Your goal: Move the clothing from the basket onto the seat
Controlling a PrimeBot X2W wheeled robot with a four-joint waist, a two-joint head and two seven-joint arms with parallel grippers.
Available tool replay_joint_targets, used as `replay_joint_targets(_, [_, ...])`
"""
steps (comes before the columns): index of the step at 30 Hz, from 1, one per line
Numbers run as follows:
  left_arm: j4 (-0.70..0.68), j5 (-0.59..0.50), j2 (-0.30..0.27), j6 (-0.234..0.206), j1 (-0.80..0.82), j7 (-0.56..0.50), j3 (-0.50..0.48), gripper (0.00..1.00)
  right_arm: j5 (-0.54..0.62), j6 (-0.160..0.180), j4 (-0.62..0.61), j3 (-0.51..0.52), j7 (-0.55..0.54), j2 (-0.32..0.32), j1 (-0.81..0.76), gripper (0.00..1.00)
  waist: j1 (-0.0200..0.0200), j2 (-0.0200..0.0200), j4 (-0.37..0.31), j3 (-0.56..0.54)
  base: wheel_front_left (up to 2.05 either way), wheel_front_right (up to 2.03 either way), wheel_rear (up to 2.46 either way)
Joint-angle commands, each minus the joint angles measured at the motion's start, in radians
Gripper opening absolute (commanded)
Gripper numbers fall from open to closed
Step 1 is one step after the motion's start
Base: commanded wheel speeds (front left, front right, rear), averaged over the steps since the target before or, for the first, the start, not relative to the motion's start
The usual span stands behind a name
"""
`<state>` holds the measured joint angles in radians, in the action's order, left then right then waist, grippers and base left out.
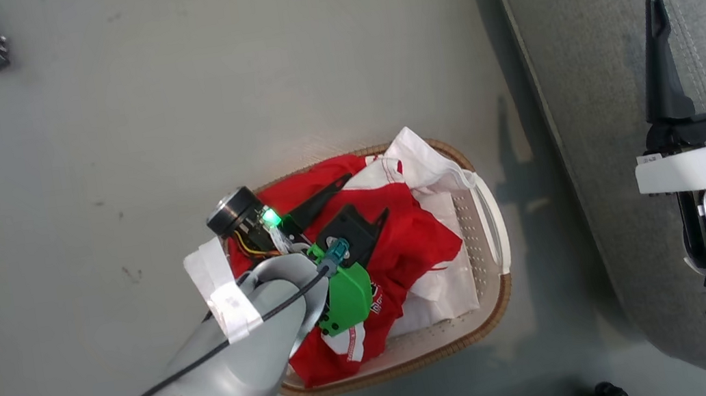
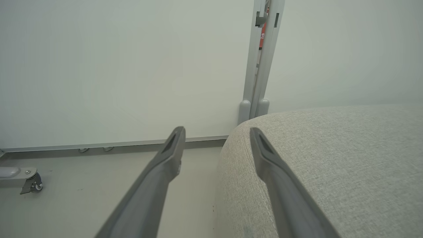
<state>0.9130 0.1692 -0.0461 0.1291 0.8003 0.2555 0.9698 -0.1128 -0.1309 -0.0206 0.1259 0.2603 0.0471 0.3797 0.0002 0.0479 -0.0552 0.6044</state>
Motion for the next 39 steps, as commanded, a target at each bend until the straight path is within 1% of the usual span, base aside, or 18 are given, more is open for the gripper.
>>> replay_joint_targets(1, [0.027, 0.021, -0.011, 0.003, 0.045, -0.007, 0.030, 1.00, -0.012, 0.000, -0.010, -0.007, 0.003, 0.002, 0.020, 1.00, -0.0002, 0.0000, -0.089, 0.148, 0.00, 0.00, 0.00])
replay_joint_targets(4, [0.082, 0.075, -0.018, 0.003, 0.107, -0.016, 0.101, 1.00, -0.028, 0.000, -0.022, -0.018, 0.003, 0.002, 0.040, 1.00, -0.0002, 0.0000, -0.110, 0.193, 0.00, 0.00, 0.00])
replay_joint_targets(7, [0.113, 0.123, -0.022, 0.003, 0.153, -0.011, 0.142, 1.00, -0.039, 0.000, -0.029, -0.020, 0.003, 0.001, 0.052, 1.00, -0.0002, 0.0000, -0.124, 0.224, 0.00, 0.00, 0.00])
replay_joint_targets(14, [0.161, 0.196, -0.027, 0.003, 0.222, 0.000, 0.207, 1.00, -0.054, 0.000, -0.037, -0.023, 0.003, 0.002, 0.065, 1.00, -0.0002, 0.0000, -0.138, 0.266, 0.00, 0.00, 0.00])
replay_joint_targets(20, [0.182, 0.238, -0.022, 0.003, 0.231, 0.003, 0.256, 1.00, -0.058, 0.000, -0.032, -0.028, 0.003, 0.002, 0.077, 1.00, -0.0002, 0.0000, -0.135, 0.275, 0.00, 0.00, 0.00])
replay_joint_targets(21, [0.184, 0.242, -0.021, 0.003, 0.230, 0.003, 0.262, 0.95, -0.060, 0.000, -0.031, -0.030, 0.003, 0.002, 0.077, 1.00, -0.0002, 0.0000, -0.134, 0.275, 0.00, 0.00, 0.00])
replay_joint_targets(22, [0.186, 0.247, -0.020, 0.003, 0.228, 0.004, 0.269, 0.85, -0.060, 0.000, -0.030, -0.032, 0.003, 0.002, 0.078, 1.00, -0.0002, 0.0000, -0.134, 0.275, 0.00, 0.00, 0.00])
replay_joint_targets(24, [0.191, 0.258, -0.019, 0.003, 0.220, 0.005, 0.279, 0.48, -0.061, 0.000, -0.028, -0.035, 0.003, 0.002, 0.079, 1.00, -0.0002, 0.0000, -0.132, 0.274, 0.00, 0.00, 0.00])
replay_joint_targets(25, [0.194, 0.261, -0.018, 0.003, 0.217, 0.005, 0.283, 0.40, -0.061, 0.000, -0.027, -0.037, 0.003, 0.002, 0.079, 1.00, -0.0002, 0.0000, -0.131, 0.273, 0.00, 0.00, 0.00])
replay_joint_targets(27, [0.200, 0.268, -0.016, 0.003, 0.212, 0.006, 0.290, 0.16, -0.061, 0.000, -0.024, -0.039, 0.003, 0.002, 0.076, 1.00, -0.0002, 0.0000, -0.129, 0.268, 0.00, 0.00, 0.00])
replay_joint_targets(28, [0.202, 0.271, -0.015, 0.003, 0.208, 0.006, 0.292, 0.00, -0.060, 0.000, -0.023, -0.039, 0.003, 0.002, 0.074, 1.00, -0.0002, 0.0000, -0.127, 0.262, 0.00, 0.00, 0.00])
replay_joint_targets(32, [0.197, 0.287, -0.013, 0.003, 0.189, 0.010, 0.299, 0.00, -0.052, 0.000, -0.014, -0.035, 0.003, 0.002, 0.058, 1.00, -0.0002, 0.0000, -0.113, 0.234, 0.00, 0.00, 0.00])
replay_joint_targets(35, [0.188, 0.302, -0.013, 0.003, 0.180, 0.011, 0.285, 0.00, -0.041, 0.000, -0.005, -0.034, 0.003, 0.002, 0.049, 1.00, -0.0002, 0.0000, -0.096, 0.202, 0.00, 0.00, 0.00])
replay_joint_targets(37, [0.152, 0.299, -0.018, -0.002, 0.173, 0.011, 0.270, 0.00, -0.036, 0.000, 0.006, -0.031, 0.003, 0.002, 0.038, 1.00, -0.0002, 0.0000, -0.082, 0.175, 0.00, 0.00, 0.00])
replay_joint_targets(39, [0.105, 0.289, -0.038, -0.018, 0.158, 0.010, 0.250, 0.00, -0.029, 0.000, 0.017, -0.025, 0.003, 0.002, 0.030, 1.00, -0.0002, 0.0000, -0.067, 0.143, 0.00, 0.00, 0.00])
